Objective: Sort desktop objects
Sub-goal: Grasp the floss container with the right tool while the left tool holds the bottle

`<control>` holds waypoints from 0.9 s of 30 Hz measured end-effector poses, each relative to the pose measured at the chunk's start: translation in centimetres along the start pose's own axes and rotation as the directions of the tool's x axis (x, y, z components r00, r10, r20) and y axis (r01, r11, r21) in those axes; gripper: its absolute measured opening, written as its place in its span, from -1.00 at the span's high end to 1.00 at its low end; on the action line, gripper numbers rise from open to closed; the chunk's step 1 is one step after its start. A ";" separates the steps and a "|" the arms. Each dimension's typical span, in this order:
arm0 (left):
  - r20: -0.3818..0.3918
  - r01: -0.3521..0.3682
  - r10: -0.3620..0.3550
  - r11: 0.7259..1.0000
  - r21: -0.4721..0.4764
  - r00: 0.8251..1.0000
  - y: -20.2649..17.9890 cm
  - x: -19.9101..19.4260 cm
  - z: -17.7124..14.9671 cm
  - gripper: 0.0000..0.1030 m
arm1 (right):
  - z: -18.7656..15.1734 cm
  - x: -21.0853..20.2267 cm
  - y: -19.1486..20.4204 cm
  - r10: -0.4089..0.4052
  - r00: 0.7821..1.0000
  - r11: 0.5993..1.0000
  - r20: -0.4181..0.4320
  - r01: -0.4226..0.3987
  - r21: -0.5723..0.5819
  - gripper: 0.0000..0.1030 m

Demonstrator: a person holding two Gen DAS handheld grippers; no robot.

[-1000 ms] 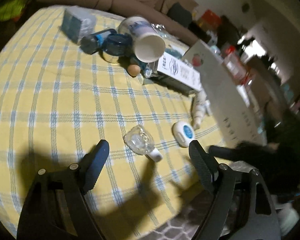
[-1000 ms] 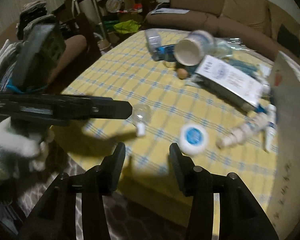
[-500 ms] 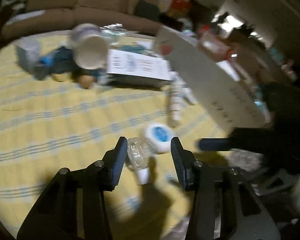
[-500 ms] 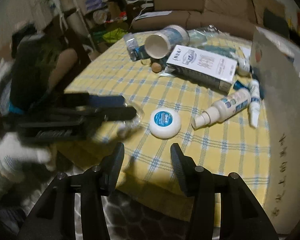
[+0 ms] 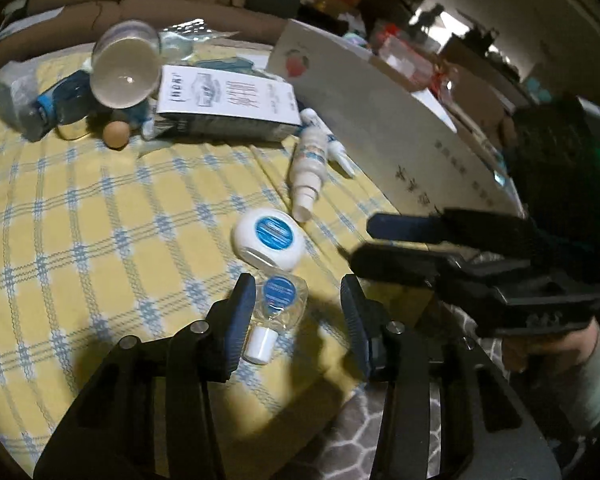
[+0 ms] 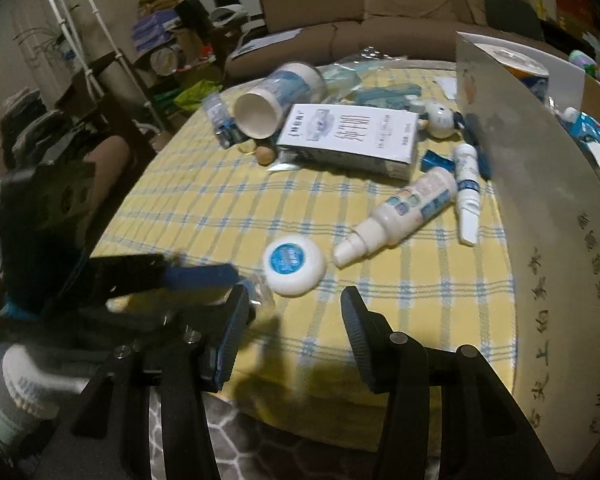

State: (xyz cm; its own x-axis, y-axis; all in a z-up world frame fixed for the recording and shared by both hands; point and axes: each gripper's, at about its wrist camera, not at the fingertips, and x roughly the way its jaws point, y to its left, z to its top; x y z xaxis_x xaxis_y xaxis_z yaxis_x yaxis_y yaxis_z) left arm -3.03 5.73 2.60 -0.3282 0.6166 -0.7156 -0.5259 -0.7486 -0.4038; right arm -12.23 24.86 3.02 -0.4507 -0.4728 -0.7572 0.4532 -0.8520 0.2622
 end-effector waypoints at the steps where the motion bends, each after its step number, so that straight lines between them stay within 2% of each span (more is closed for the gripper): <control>1: 0.003 -0.023 0.023 1.000 0.008 1.000 -0.2 -0.2 -0.1 0.09 | 0.0 0.0 -0.3 -0.003 1.000 1.000 -0.001 0.003 0.009 0.03; 2: 0.014 -0.058 0.058 0.998 0.015 0.998 -0.2 -0.4 0.0 0.00 | 0.0 0.1 -0.6 -0.006 1.000 1.000 -0.003 0.006 0.020 0.03; 3: 0.021 -0.075 0.075 0.997 0.014 0.997 -0.1 -0.5 0.0 -0.23 | 0.1 0.1 -0.9 -0.009 1.000 1.000 -0.004 0.009 0.030 0.03; 4: 0.022 -0.089 0.089 0.996 0.008 0.996 0.2 -0.6 0.1 -0.30 | 0.1 0.1 -1.1 -0.008 1.000 0.999 -0.004 0.008 0.040 0.03; 8: 0.008 -0.081 0.081 0.997 -0.005 0.997 0.7 0.0 -0.3 -0.30 | 0.2 -0.1 -1.8 0.006 1.000 0.997 0.004 -0.006 0.076 0.03; 11: 0.003 -0.100 0.100 0.992 0.082 0.995 -0.9 0.6 -0.4 -0.30 | 0.2 -0.2 -2.1 0.014 1.000 0.995 0.005 -0.015 0.100 0.03; 12: -0.003 -0.115 0.116 0.987 0.112 0.993 -1.4 0.9 -0.6 -0.28 | 0.2 -0.3 -2.3 0.019 1.000 0.994 0.006 -0.020 0.109 0.03; 14: -0.011 -0.118 0.121 0.986 0.121 0.993 -1.6 1.6 -0.7 -0.12 | 0.2 -0.3 -2.4 0.021 1.000 0.993 0.006 -0.022 0.116 0.03; 15: 0.002 -0.121 0.122 0.986 0.117 0.993 -1.5 1.7 -0.8 -0.02 | 0.1 -0.3 -2.4 0.020 1.000 0.993 0.007 -0.021 0.117 0.03; 16: 0.007 -0.120 0.120 0.987 0.111 0.993 -1.4 1.8 -0.7 0.20 | 0.1 -0.3 -2.4 0.020 1.000 0.993 0.008 -0.021 0.116 0.03; 18: 0.009 -0.110 0.110 0.991 0.075 0.994 -0.6 1.8 -0.4 0.36 | 0.1 -0.3 -2.3 0.019 1.000 0.993 0.009 -0.020 0.116 0.03; 22: 0.008 -0.074 0.074 0.997 0.021 0.997 0.3 1.5 -0.4 0.36 | 0.2 -0.3 -2.3 0.017 1.000 0.994 0.016 -0.018 0.106 0.03; 27: 0.005 -0.125 0.125 0.992 0.026 0.992 1.0 0.1 -1.0 0.36 | 0.4 0.3 -1.6 0.016 1.000 0.998 0.021 -0.017 0.061 0.01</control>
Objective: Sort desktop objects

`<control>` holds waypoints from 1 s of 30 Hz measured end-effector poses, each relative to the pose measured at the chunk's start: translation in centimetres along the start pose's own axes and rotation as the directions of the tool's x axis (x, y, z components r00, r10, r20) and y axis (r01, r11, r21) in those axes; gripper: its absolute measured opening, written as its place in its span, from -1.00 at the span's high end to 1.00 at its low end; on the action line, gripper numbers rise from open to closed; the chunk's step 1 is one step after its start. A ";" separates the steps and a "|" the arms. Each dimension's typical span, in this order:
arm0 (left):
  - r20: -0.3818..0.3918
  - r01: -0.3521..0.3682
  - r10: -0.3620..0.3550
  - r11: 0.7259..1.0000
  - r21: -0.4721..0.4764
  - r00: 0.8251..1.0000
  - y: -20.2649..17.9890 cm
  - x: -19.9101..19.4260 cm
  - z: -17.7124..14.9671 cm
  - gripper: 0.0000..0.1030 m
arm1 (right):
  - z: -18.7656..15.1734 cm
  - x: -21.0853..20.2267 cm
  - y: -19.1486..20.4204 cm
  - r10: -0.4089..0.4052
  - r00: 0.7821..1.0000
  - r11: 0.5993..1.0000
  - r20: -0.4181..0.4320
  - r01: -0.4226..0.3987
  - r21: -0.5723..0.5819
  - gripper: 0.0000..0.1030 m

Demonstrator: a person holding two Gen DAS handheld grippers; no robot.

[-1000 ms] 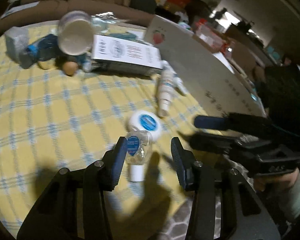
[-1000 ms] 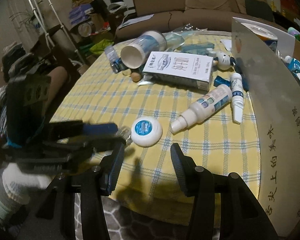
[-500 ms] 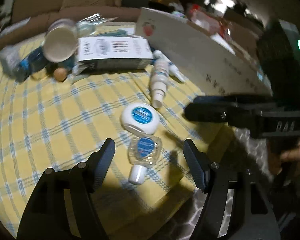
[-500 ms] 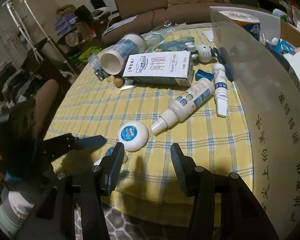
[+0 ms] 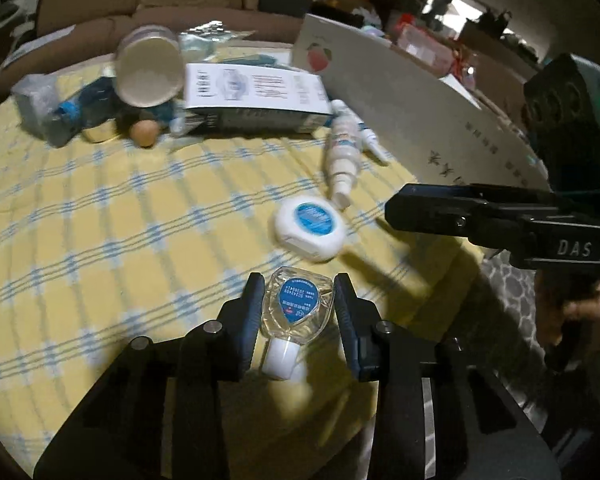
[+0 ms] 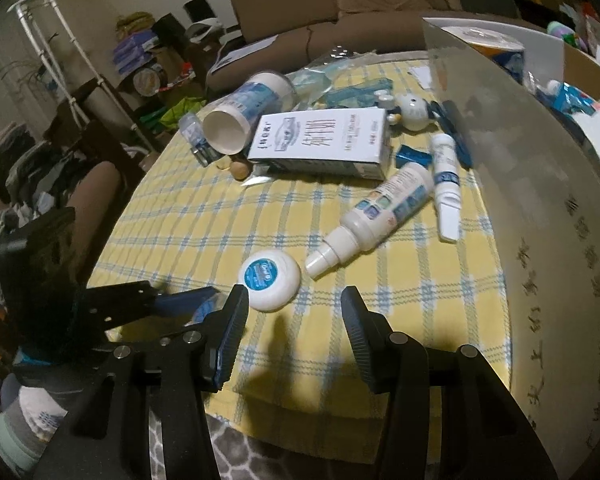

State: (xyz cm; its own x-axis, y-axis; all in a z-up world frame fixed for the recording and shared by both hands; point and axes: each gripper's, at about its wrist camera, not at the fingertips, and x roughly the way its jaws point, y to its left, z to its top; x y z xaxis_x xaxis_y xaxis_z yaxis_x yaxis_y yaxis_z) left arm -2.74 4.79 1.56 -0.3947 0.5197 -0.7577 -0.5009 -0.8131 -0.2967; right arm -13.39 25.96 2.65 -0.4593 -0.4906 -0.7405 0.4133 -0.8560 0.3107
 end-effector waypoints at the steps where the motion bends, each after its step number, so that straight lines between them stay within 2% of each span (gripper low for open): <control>1: -0.003 0.000 0.000 1.000 -0.011 1.000 0.5 -0.3 -0.2 0.36 | 0.0 0.4 0.3 -0.002 1.000 1.000 -0.005 0.002 -0.018 0.01; 8: -0.009 -0.016 0.016 1.000 -0.025 1.000 2.0 -1.5 -1.1 0.35 | 0.3 4.0 1.9 -0.013 0.999 0.990 -0.035 0.008 -0.137 -0.02; 12: -0.009 -0.028 0.028 1.000 -0.007 1.000 1.6 -1.1 -0.9 0.27 | 0.3 5.5 2.3 -0.023 0.999 0.982 -0.023 0.018 -0.190 -0.06; 15: -0.001 -0.044 0.044 0.999 0.032 0.999 1.0 -0.9 -0.9 0.28 | 0.1 5.7 3.2 -0.068 0.998 0.963 -0.013 0.062 -0.263 0.08; 18: 0.008 -0.025 0.025 1.000 0.019 1.000 1.2 -0.9 -0.8 0.36 | 0.2 5.4 3.3 -0.073 0.997 0.962 -0.009 0.068 -0.265 0.08; 26: 0.056 0.018 -0.018 1.000 0.013 0.998 -0.7 -2.4 1.0 0.37 | 2.1 0.0 2.4 -0.014 0.998 0.988 0.068 0.024 -0.152 0.08; 30: 0.086 0.075 -0.078 0.996 0.046 0.993 -3.9 -3.3 4.0 0.44 | 3.7 -4.7 1.3 -0.025 0.993 0.994 0.118 0.038 -0.106 0.08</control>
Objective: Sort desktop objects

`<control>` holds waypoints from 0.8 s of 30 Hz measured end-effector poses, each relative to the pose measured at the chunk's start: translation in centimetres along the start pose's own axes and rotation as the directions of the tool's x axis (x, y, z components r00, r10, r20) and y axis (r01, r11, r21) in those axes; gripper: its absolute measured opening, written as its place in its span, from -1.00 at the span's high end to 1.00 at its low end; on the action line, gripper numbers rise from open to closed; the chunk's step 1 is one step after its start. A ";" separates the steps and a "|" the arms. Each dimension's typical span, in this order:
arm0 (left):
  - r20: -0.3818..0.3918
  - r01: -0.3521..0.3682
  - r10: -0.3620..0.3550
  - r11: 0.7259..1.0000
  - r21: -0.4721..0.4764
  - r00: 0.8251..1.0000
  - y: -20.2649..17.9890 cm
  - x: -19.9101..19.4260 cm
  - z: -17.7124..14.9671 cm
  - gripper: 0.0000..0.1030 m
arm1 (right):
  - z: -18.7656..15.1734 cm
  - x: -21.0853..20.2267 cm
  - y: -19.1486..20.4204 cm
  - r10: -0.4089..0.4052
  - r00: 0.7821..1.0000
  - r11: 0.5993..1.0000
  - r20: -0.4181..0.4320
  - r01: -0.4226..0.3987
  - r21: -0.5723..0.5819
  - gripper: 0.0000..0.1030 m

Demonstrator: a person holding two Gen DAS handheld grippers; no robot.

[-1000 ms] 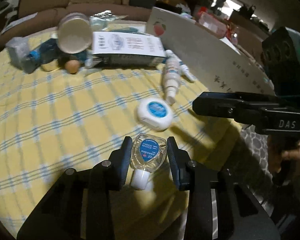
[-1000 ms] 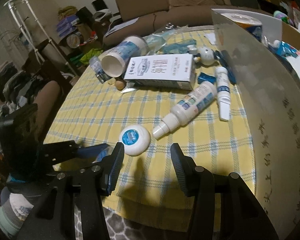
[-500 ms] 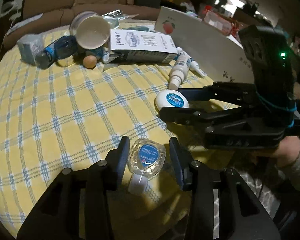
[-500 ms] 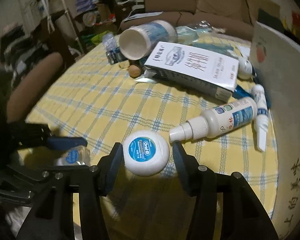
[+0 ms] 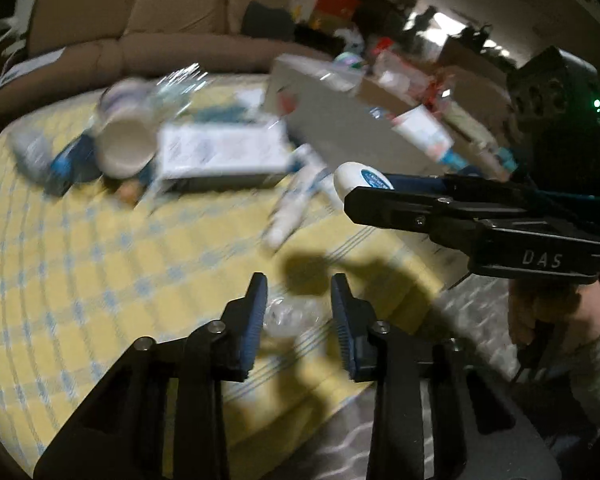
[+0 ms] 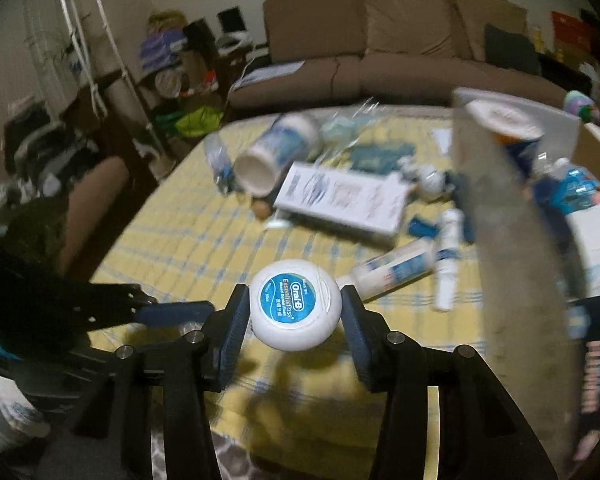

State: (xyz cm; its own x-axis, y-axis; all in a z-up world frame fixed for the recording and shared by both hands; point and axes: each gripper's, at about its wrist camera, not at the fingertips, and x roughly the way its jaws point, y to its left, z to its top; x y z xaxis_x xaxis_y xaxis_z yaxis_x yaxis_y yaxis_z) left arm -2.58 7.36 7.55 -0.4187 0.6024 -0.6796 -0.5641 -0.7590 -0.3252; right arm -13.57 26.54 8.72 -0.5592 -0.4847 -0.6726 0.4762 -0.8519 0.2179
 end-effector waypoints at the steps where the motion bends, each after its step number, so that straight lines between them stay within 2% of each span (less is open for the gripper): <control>1: 0.011 0.020 -0.020 1.000 0.011 1.000 -1.1 -0.1 1.2 0.44 | 0.5 -1.3 -0.6 -0.005 1.000 1.000 0.017 0.005 0.013 0.08; 3: 0.029 0.051 -0.052 0.998 0.034 0.998 -3.1 0.1 3.6 0.44 | 1.1 -3.5 -1.7 -0.028 0.999 0.999 0.038 0.027 0.022 0.08; 7: 0.038 0.094 -0.097 0.992 0.083 0.995 -6.8 1.5 8.1 0.44 | 2.2 -7.2 -5.5 -0.127 0.990 0.992 0.058 0.125 0.029 0.08; 13: -0.023 0.131 -0.129 0.987 0.098 0.991 -11.3 7.9 12.4 0.44 | 2.6 -8.0 -12.5 -0.248 0.968 0.967 0.036 0.246 0.065 0.08; 16: -0.057 0.144 -0.141 0.988 0.063 0.988 -11.8 10.7 13.3 0.44 | 2.4 -7.2 -15.6 -0.273 0.962 0.957 0.010 0.270 0.105 0.08; 19: -0.075 0.138 -0.133 0.989 0.062 0.988 -12.2 12.1 13.9 0.44 | 2.4 -6.5 -16.8 -0.284 0.959 0.954 -0.001 0.283 0.104 0.08; 23: -0.039 0.150 -0.148 0.987 0.058 0.988 -10.9 9.1 13.0 0.42 | 2.0 -7.0 -17.2 -0.246 0.969 0.962 0.016 0.242 0.129 0.08; 24: -0.033 0.137 -0.135 0.988 0.073 0.990 -10.3 7.6 12.2 0.32 | 1.9 -7.2 -16.9 -0.238 0.971 0.964 0.020 0.233 0.125 0.08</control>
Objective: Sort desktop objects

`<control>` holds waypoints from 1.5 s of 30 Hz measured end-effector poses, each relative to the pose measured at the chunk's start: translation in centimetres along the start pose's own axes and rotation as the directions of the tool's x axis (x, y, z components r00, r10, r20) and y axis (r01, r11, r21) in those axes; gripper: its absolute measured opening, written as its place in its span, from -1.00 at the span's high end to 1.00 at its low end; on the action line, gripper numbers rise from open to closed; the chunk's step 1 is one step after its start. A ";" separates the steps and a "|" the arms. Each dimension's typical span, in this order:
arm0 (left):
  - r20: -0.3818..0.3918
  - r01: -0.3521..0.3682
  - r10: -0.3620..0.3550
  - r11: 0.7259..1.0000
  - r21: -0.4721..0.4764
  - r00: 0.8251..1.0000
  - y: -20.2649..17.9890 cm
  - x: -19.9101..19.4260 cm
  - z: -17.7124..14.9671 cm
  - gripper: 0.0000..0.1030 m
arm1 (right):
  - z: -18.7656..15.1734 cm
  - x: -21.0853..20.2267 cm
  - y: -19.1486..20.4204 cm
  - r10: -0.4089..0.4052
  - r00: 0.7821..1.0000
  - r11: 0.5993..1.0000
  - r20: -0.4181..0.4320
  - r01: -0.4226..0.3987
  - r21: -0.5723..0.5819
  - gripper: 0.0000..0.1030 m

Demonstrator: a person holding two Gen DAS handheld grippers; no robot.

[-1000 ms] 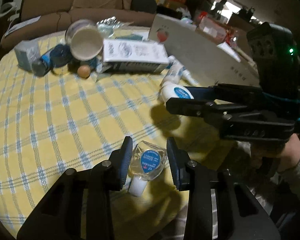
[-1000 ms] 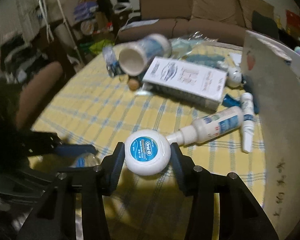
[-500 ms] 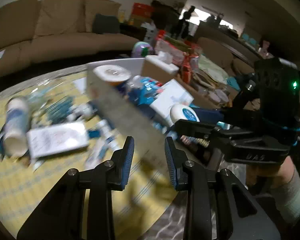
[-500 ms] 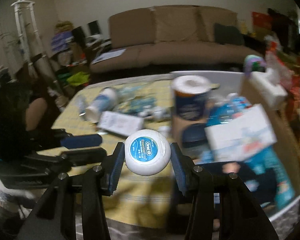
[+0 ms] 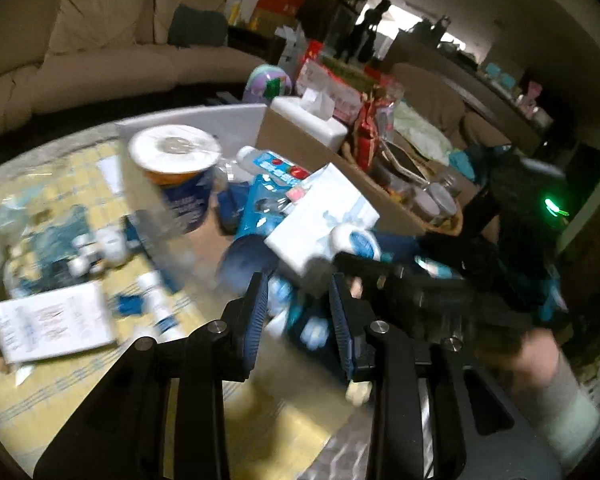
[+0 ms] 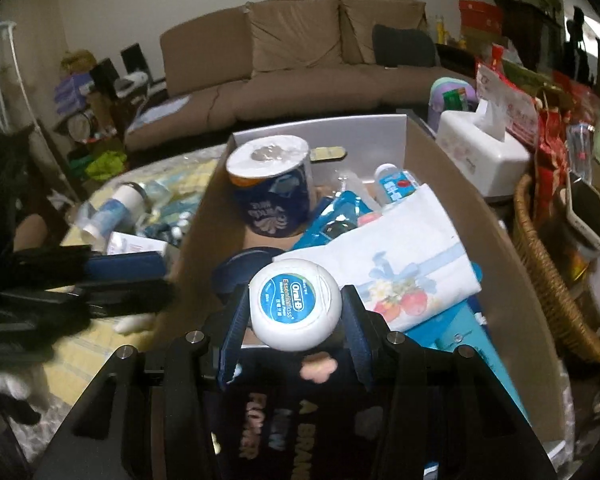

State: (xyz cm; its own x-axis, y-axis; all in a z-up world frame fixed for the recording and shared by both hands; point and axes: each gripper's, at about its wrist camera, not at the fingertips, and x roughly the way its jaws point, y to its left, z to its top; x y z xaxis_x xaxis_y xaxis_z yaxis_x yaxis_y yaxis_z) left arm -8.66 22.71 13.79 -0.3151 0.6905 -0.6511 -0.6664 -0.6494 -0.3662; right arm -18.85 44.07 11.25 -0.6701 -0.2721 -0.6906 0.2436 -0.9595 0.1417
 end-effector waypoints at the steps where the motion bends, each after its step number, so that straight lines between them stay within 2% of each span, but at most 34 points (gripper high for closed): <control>1: 0.002 -0.033 0.033 0.999 0.011 0.999 0.6 -1.6 -1.4 0.12 | -0.1 -0.3 0.2 0.005 1.000 1.000 0.003 -0.005 -0.007 0.08; 3: -0.008 -0.076 0.076 0.997 0.010 0.997 2.2 -4.0 -4.0 -0.02 | -0.5 -0.8 0.8 0.024 1.000 1.000 0.006 -0.024 -0.015 0.08; 6: -0.065 -0.152 0.152 0.988 -0.010 0.986 4.8 -5.8 -8.8 -0.02 | -0.9 -1.5 2.0 0.052 0.999 0.999 0.013 -0.051 -0.017 0.08; 9: -0.118 -0.179 0.176 0.984 -0.013 0.977 6.0 -5.6 -12.3 -0.02 | -1.3 -2.5 3.7 0.073 0.997 0.997 0.020 -0.072 -0.022 0.08; 12: -0.140 -0.200 0.195 0.980 -0.020 0.971 5.9 -4.4 -14.1 -0.02 | -1.6 -3.5 5.2 0.092 0.995 0.996 0.027 -0.092 -0.015 0.08; 19: -0.162 -0.297 0.288 0.954 -0.033 0.944 4.8 -1.0 -15.3 -0.02 | -2.9 -4.9 9.2 0.128 0.991 0.991 0.029 -0.127 -0.040 0.08; 20: -0.158 -0.303 0.294 0.952 -0.035 0.943 4.8 -0.7 -15.6 0.02 | -3.1 -4.9 9.8 0.137 0.990 0.990 0.027 -0.136 -0.045 0.08; 21: -0.156 -0.309 0.300 0.950 -0.036 0.941 4.9 -0.5 -16.0 0.25 | -3.3 -4.9 10.3 0.143 0.989 0.989 0.024 -0.142 -0.052 0.08; 22: -0.146 -0.317 0.309 0.948 -0.035 0.940 5.1 -0.5 -16.3 0.39 | -3.4 -4.8 10.8 0.148 0.989 0.987 0.020 -0.147 -0.061 0.08; 23: -0.128 -0.321 0.314 0.946 -0.040 0.941 5.2 -0.7 -16.5 0.40 | -3.6 -4.7 11.3 0.155 0.988 0.986 0.015 -0.153 -0.068 0.08; 28: -0.103 -0.283 0.272 0.951 -0.122 0.957 6.7 -1.9 -16.8 0.64 | -4.2 -4.4 12.3 0.170 0.986 0.982 0.001 -0.169 -0.084 0.08; 35: -0.063 -0.189 0.180 0.958 -0.215 0.982 7.1 -3.7 -16.1 0.64 | -4.4 -4.5 11.7 0.168 0.986 0.984 0.002 -0.168 -0.066 0.08; 37: -0.070 -0.199 0.188 0.961 -0.192 0.980 6.6 -3.7 -15.7 0.65 | -4.4 -4.7 11.3 0.167 0.986 0.984 0.002 -0.166 -0.060 0.08; 39: -0.121 -0.263 0.248 0.957 -0.124 0.961 6.0 -2.9 -15.8 0.65 | -4.5 -4.8 10.9 0.164 0.987 0.985 0.000 -0.163 -0.050 0.08; 40: -0.138 -0.277 0.261 0.954 -0.114 0.955 6.0 -2.4 -16.0 0.63 | -4.5 -5.0 10.8 0.164 0.986 0.985 0.000 -0.164 -0.046 0.08; 41: -0.150 -0.268 0.248 0.955 -0.128 0.957 6.2 -2.1 -16.4 0.62 | -4.6 -5.1 10.7 0.164 0.987 0.985 0.002 -0.163 -0.047 0.08; 45: -0.135 -0.217 0.196 0.963 -0.162 0.971 6.2 -1.9 -17.0 0.33 | -5.2 -5.2 11.0 0.159 0.987 0.986 -0.009 -0.159 -0.056 0.08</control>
State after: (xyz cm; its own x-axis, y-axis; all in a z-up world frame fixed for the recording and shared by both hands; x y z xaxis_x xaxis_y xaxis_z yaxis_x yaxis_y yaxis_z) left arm -0.71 11.94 1.43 -0.3456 0.5006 -0.7937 -0.4639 -0.8264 -0.3192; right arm -9.06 35.32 12.68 -0.6168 -0.4205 -0.6654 0.3859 -0.8983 0.2100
